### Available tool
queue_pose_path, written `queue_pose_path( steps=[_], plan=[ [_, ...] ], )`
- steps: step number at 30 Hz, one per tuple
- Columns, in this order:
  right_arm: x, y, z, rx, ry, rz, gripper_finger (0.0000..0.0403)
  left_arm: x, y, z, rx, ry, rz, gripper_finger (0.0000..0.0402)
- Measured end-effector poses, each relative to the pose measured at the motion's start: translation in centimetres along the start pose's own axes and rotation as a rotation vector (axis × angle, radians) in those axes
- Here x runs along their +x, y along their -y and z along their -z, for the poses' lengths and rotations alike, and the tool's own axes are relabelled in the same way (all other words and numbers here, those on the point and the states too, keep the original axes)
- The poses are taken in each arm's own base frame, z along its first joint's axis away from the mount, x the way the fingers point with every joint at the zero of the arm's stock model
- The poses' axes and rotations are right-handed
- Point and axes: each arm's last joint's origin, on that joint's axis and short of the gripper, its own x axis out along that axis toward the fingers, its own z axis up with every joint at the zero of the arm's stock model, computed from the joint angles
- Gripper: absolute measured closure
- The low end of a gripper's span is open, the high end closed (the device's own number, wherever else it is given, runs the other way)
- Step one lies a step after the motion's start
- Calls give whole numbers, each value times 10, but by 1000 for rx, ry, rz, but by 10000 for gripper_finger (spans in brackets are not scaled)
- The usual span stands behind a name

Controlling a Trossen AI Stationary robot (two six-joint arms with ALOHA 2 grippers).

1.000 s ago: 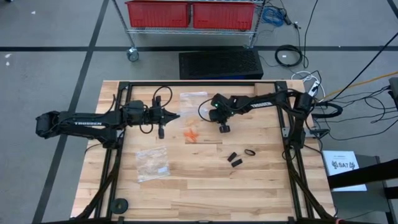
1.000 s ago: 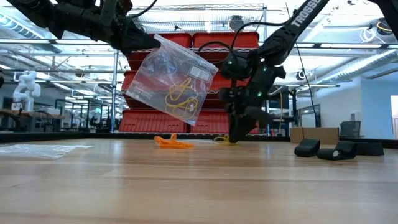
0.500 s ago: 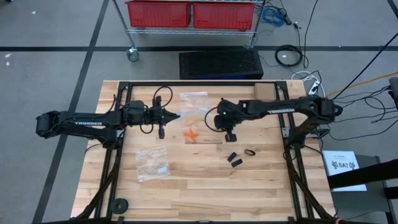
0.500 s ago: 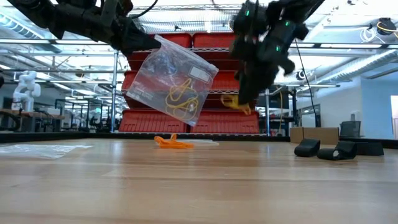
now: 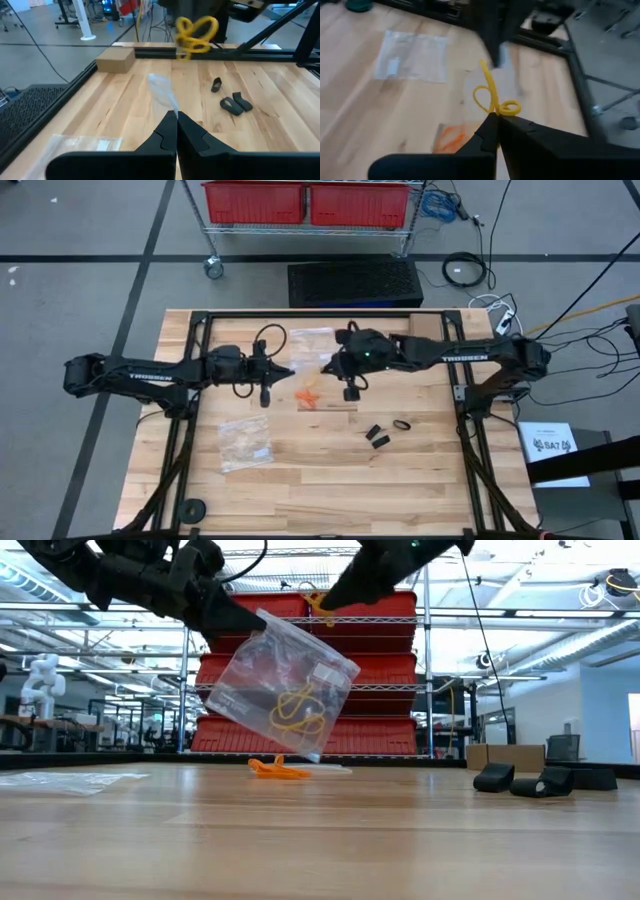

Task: Sort rubber bands
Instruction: Put the yellow rubber band into the transparent zip bag

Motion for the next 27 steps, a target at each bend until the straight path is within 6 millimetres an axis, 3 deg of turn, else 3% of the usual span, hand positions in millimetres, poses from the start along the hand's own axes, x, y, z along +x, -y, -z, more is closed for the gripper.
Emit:
queue_pose_path(
  steps=[7,14,27],
  plan=[
    [7,12,2,-9,-2,45,403,0,1,-4,8,43,16,401],
    [27,8,12,-8,-47,18,403,0,1,-5,12,54,28,401],
    [27,11,14,106,-43,-22,390,0,1,-5,11,55,22,401]
  ],
)
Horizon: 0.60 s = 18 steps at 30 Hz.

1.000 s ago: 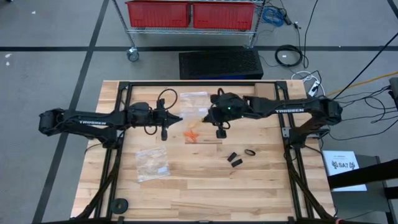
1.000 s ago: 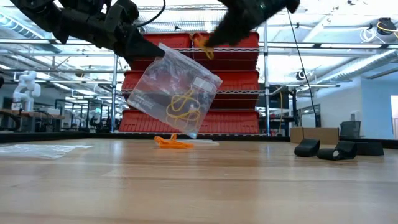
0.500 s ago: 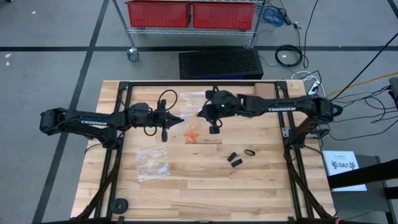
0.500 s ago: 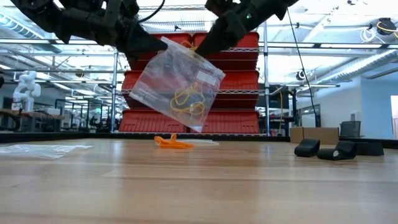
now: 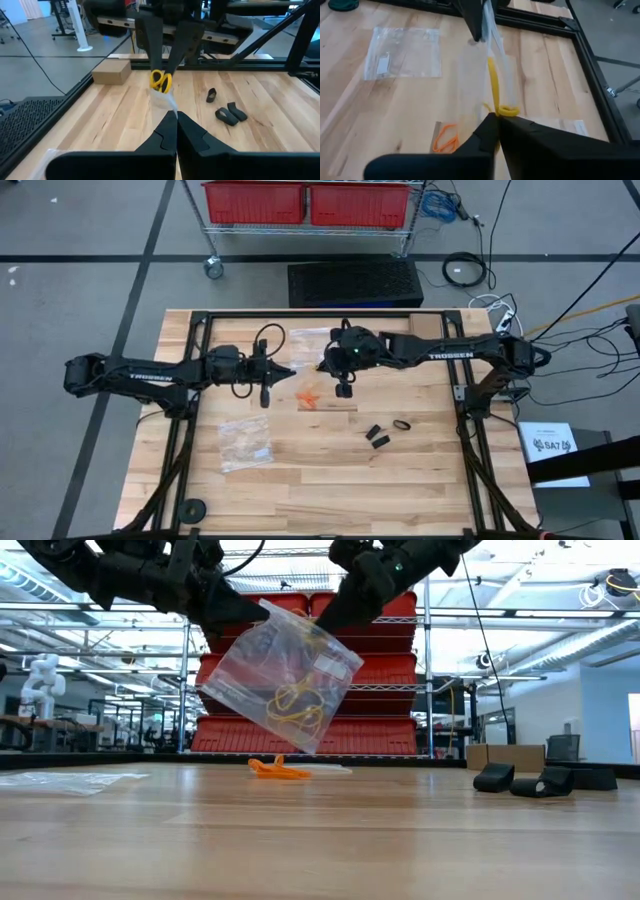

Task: Sort rubber bands
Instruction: Put the yellow rubber band into the transparent zip bag

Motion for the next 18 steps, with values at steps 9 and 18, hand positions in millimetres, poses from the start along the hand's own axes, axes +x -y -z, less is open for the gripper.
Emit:
queue_pose_path(
  steps=[9,18],
  plan=[
    [0,0,0,5,-1,1,281,0,0,0,-6,1,-1,401],
    [-10,-2,-11,43,-41,-140,265,1,0,0,-5,9,-1,401]
  ],
)
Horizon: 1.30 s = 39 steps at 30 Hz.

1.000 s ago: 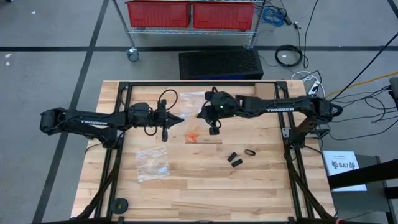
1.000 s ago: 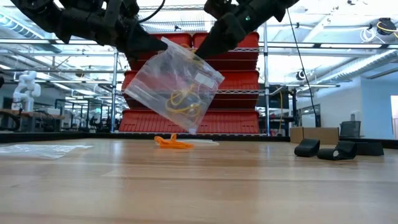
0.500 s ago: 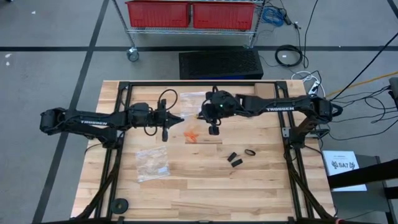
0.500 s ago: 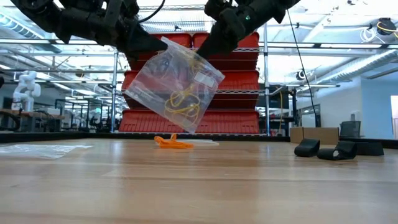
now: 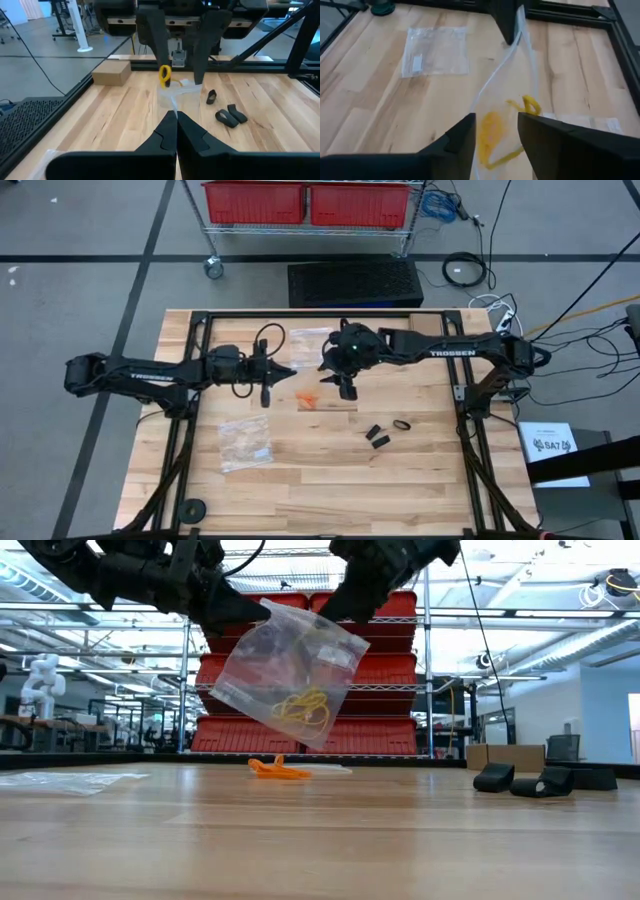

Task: Sort rubber bands
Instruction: Put the yellow rubber band into the transparent zip bag, then close the transparent zip bag containing the yellow rubber bands

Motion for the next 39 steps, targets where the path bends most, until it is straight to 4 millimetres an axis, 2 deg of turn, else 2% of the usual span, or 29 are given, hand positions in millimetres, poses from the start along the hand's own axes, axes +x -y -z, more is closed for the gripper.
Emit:
queue_pose_path(
  steps=[6,12,19,22,26,29,34,37,39],
  plan=[
    [-13,0,-15,2,-18,-4,279,4,0,0,2,20,0,401],
    [-27,0,-26,36,-70,-15,262,9,-1,2,3,33,0,401],
    [-39,-2,-28,85,-165,-27,255,14,-1,1,14,70,1,401],
    [-49,-3,-23,110,-237,-11,255,14,-1,0,32,87,0,401],
    [-68,-7,-11,141,-350,-30,255,14,-1,-1,38,92,-1,401],
    [-74,-13,6,174,-377,-52,255,13,-1,3,37,82,-2,401],
    [-72,-19,55,266,-317,-24,255,8,-8,18,11,25,-80,401],
    [-66,-22,83,309,-243,4,255,9,-14,13,2,25,-108,401],
    [-64,-22,95,346,-194,17,255,12,-17,7,-2,10,-117,401]
  ],
)
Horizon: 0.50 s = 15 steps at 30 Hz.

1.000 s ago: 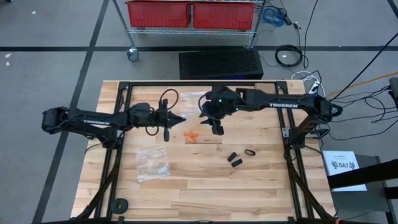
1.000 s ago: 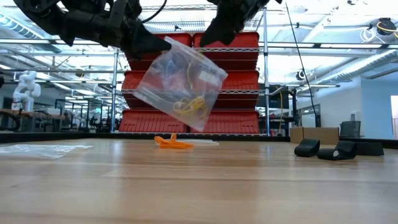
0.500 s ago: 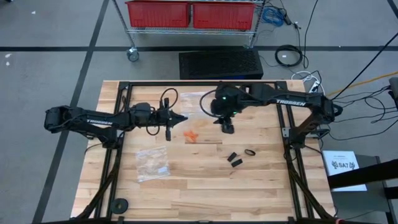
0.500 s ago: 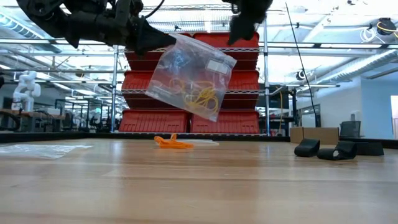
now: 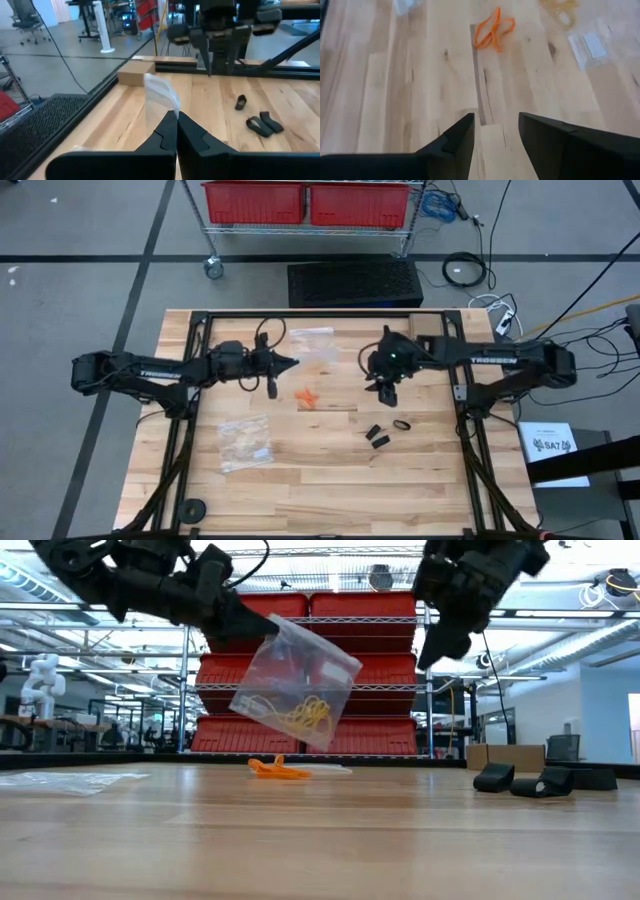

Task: Sort rubber bands
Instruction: Close the transparent zip bag containing the yellow rubber bands

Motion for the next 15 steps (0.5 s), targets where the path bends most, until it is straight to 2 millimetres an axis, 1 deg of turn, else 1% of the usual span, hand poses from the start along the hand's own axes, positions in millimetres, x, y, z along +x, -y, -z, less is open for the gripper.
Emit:
queue_pose_path(
  steps=[4,10,12,15],
  plan=[
    [7,3,12,63,49,4,255,15,0,-5,-8,-85,8,401],
    [9,3,11,108,88,-1,255,58,8,8,-4,-224,25,401],
    [9,3,12,125,79,-1,255,73,12,15,-2,-265,39,401],
    [9,2,16,151,39,-3,255,94,20,18,5,-287,64,401]
  ],
)
